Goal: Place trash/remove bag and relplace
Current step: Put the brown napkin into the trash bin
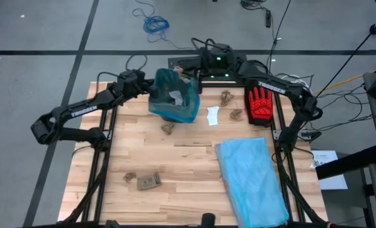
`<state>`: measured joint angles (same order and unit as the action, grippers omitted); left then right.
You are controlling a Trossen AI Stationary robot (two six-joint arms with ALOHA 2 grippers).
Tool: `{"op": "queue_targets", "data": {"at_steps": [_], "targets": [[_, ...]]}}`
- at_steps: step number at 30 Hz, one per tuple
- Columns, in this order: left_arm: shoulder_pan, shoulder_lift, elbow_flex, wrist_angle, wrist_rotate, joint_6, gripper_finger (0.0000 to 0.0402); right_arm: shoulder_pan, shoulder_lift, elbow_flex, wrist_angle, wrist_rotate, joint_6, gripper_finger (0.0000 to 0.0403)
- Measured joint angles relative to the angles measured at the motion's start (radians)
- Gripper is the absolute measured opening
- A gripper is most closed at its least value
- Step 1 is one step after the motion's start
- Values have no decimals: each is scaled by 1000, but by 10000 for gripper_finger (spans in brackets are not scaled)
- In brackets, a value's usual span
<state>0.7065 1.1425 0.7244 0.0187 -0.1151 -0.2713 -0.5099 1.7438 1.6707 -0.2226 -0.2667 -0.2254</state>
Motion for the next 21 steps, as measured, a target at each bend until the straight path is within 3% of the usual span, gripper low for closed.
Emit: {"op": "queue_targets", "data": {"at_steps": [4, 14, 18, 21], "targets": [[-2, 14, 1, 5, 19, 22, 0, 14, 63, 88, -74, 16, 3, 43], [-2, 15, 4, 28, 17, 62, 0, 6, 83, 191, -229, 42, 22, 224], [-3, 15, 17, 32, 17, 98, 11, -7, 82, 238, -337, 32, 18, 239], [-2, -4, 31, 32, 30, 142, 26, -20, 82, 290, -554, 35, -23, 228]]}}
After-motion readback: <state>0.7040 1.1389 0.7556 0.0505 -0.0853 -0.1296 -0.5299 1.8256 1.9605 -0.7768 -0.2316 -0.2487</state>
